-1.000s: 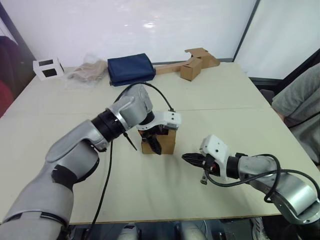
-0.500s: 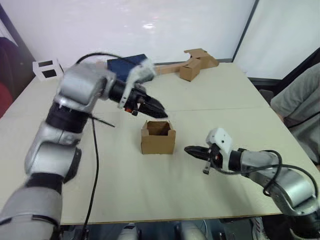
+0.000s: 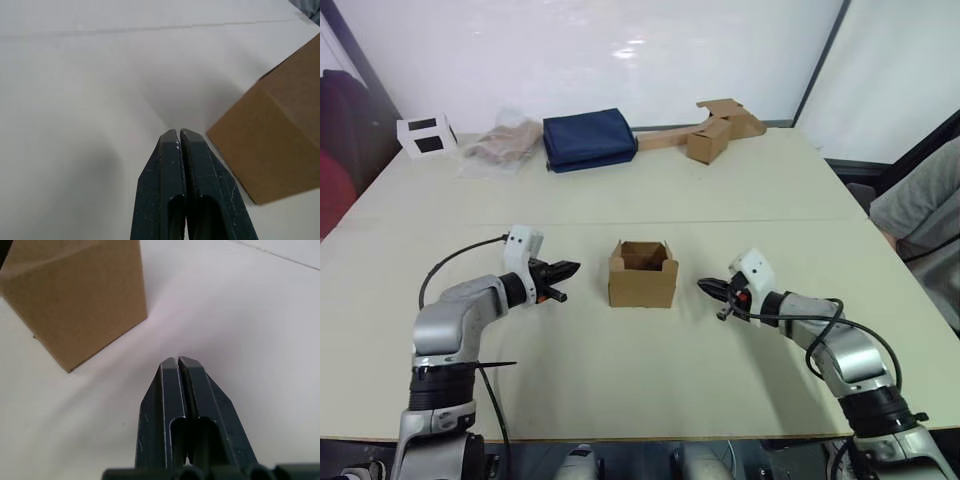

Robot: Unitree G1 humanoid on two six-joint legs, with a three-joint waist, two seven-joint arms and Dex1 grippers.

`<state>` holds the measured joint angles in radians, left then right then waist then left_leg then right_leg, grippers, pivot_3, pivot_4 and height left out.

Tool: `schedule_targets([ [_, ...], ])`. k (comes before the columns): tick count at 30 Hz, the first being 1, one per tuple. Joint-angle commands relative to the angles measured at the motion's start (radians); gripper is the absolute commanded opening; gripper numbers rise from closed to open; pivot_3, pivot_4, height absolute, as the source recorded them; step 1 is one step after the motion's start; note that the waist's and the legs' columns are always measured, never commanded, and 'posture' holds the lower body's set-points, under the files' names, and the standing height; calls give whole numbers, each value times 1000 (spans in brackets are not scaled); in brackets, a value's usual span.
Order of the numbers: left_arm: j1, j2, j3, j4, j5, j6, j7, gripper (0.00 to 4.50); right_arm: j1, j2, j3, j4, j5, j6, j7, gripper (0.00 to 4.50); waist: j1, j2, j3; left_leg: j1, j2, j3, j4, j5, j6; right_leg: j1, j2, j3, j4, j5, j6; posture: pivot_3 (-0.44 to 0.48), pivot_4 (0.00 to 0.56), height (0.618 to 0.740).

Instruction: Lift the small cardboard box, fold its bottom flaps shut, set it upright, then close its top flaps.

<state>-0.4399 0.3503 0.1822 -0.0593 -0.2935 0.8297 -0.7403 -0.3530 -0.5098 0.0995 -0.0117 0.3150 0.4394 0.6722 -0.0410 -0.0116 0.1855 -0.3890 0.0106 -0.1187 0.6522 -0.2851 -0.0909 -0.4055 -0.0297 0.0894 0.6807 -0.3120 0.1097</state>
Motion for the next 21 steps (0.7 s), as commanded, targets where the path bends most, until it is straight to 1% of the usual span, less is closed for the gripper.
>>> schedule_targets([
  [1, 37, -12, -123, 17, 51, -102, 30, 51, 1, 36, 52, -48, -14, -64, 50, 0, -3, 0, 0, 0, 0, 0, 0, 0, 0, 0, 1, 0, 0, 0, 0, 0, 150, 740],
  [3, 40, -22, -136, 4, 15, -73, 26, 51, 4, 51, 63, -54, -16, -61, 56, 0, -3, 0, 0, 0, 0, 0, 0, 0, 0, -1, 1, 0, 0, 0, 0, 0, 150, 740],
  [6, 62, 0, -184, -22, 4, -53, 1, 51, 8, 72, 83, -60, -30, -56, 53, 0, -3, 0, 0, 0, 0, 0, 0, 0, 0, 0, 1, 0, 1, 0, 0, 0, 150, 740],
  [10, 86, 29, -206, -47, -24, -16, -21, 51, 42, 73, 116, -99, -34, -34, 80, 0, -3, 0, 0, 0, 0, 0, 0, 0, 0, 0, 1, 0, 0, 0, 0, 0, 150, 740],
  [15, 138, 52, -210, -96, -46, 6, -19, 51, 82, 62, 134, -146, -40, -17, 96, 0, -4, 0, 0, 0, 0, 0, -1, 0, 0, 0, 1, 0, 0, 0, 0, 0, 150, 740],
  [21, 169, 69, -194, -115, -60, 13, -4, 51, 96, 55, 115, -160, -59, -23, 93, 0, -3, 0, -1, 1, 0, 0, -1, 0, 0, 1, 1, 0, 0, 0, 0, 0, 150, 740],
])
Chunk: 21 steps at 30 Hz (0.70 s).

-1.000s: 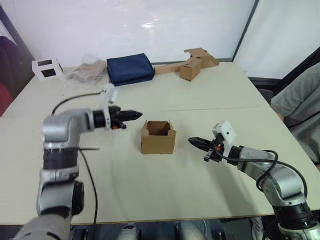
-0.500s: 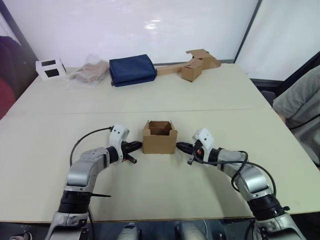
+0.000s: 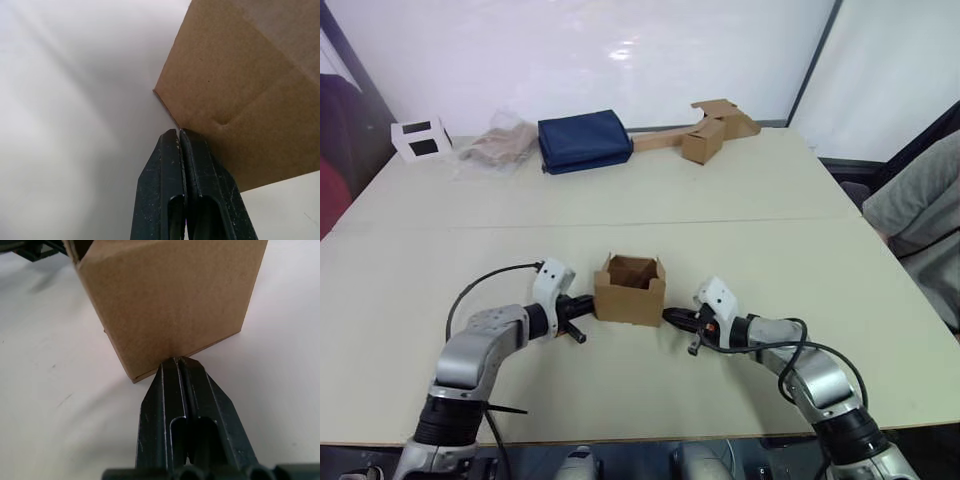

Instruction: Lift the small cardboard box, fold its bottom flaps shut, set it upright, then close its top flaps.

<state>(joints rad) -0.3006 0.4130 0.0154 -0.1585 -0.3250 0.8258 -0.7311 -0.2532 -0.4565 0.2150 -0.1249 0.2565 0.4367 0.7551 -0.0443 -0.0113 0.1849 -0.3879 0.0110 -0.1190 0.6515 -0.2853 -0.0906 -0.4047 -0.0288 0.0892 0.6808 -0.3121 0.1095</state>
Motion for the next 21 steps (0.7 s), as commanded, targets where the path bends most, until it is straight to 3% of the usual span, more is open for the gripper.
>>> schedule_targets([
  [1, 34, 14, -26, -17, -31, 16, -15, 51, -5, -1, -6, -43, -4, -26, 10, 0, 0, 0, 0, 0, 0, 0, 0, 0, 0, 0, 0, 0, 0, 0, 0, 0, 150, 740],
  [15, 35, 99, -11, 21, -56, -21, -36, 51, -8, -57, -40, -47, -14, -48, 48, 0, 0, 0, 0, 0, 0, 0, 0, 0, 0, 0, 0, 0, 0, 0, 0, 0, 150, 740],
  [21, -3, 222, 87, 49, -193, 19, -192, 51, -13, -116, -101, -68, -14, -62, 48, 0, -2, 0, 0, 1, 1, 0, -2, 0, 0, 0, 1, 0, 0, 0, 0, 0, 150, 740],
])
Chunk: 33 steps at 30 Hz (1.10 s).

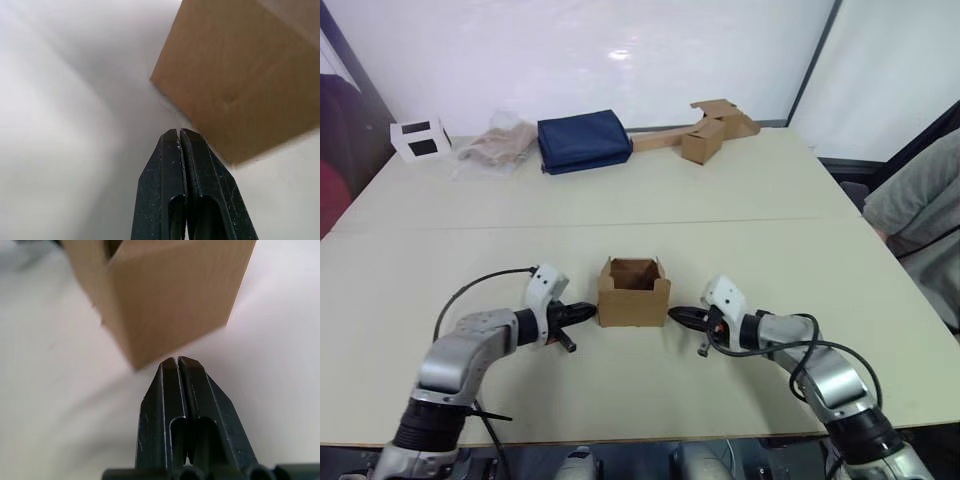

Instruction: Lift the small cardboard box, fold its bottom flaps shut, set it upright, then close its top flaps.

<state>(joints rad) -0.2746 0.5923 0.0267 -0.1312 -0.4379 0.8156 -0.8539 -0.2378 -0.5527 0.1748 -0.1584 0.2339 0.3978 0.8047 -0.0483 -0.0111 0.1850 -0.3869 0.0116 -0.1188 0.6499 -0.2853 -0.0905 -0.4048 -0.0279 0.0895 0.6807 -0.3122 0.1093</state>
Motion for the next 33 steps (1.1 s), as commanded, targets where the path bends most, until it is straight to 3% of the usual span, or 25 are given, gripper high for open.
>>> schedule_targets([
  [1, -64, 50, 98, 47, -104, 37, -79, 51, -54, -22, -81, -27, 20, -24, -1, 0, 3, 0, 0, 0, 0, 0, 0, 0, 0, 0, 0, 0, 0, 0, 0, 0, 150, 740],
  [4, -122, 59, 119, 86, -131, 39, -94, 51, -99, -18, -111, -16, 44, -20, 6, 0, 6, -1, 0, -1, 0, 0, 1, 0, 0, 0, 0, -1, 0, 0, 0, 0, 150, 740],
  [12, -227, 56, 50, 119, -126, 3, -154, 51, -185, 36, -95, -43, 107, 38, 30, 0, 2, -1, 0, -1, 0, 0, 0, 0, 0, 0, 0, -1, -1, 0, 0, 0, 150, 740],
  [25, -298, 60, 48, 103, -172, 27, -178, 51, -177, 43, -97, -109, 135, 83, 24, 0, 3, -1, 0, -1, 0, 0, 0, 0, 0, 0, 0, -1, -1, 0, 0, 0, 150, 740],
  [33, -285, 43, -11, 66, -160, 12, -185, 51, -191, 75, -73, -114, 139, 82, 14, 0, 3, -1, 0, -1, 0, 0, 0, 0, 0, 0, 0, -1, -1, 0, 0, 0, 150, 740],
])
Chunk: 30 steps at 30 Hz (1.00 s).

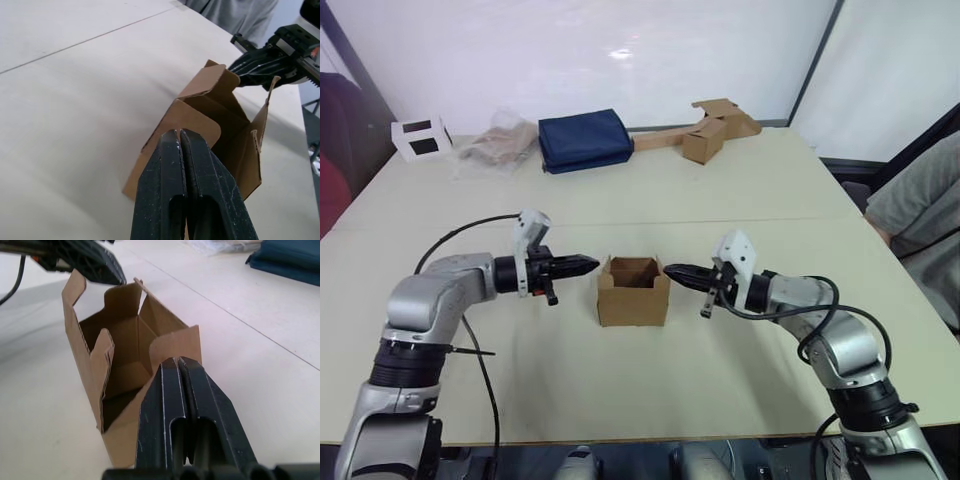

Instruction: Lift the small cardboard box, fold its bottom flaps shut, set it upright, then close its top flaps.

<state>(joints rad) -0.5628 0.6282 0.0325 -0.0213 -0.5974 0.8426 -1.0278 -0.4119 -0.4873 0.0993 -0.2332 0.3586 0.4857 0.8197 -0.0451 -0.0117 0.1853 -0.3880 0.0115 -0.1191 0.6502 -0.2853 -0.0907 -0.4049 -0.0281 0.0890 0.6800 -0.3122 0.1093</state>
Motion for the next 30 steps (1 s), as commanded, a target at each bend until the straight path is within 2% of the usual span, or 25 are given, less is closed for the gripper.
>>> schedule_targets([
  [1, 7, 7, -21, -45, 0, -16, -11, 51, -16, 12, 6, -40, 15, -5, -1, 0, 0, 0, 0, 0, 0, 0, 0, 0, 0, 0, 0, 0, 0, 0, 0, 0, 150, 740],
  [12, 31, 5, -91, -73, 44, -36, 5, 51, 4, 46, 59, -34, -2, -9, -7, 0, 0, 0, 0, 0, 0, 0, 0, 0, 0, 0, 0, 0, 0, 0, 0, 0, 150, 740],
  [30, 44, -14, -88, -19, 55, -62, 26, 51, -30, 45, 117, 76, -74, -60, -1, 0, -1, 0, 0, 0, 0, 0, 0, 0, 0, 0, 0, 0, 0, 0, 0, 0, 150, 740],
])
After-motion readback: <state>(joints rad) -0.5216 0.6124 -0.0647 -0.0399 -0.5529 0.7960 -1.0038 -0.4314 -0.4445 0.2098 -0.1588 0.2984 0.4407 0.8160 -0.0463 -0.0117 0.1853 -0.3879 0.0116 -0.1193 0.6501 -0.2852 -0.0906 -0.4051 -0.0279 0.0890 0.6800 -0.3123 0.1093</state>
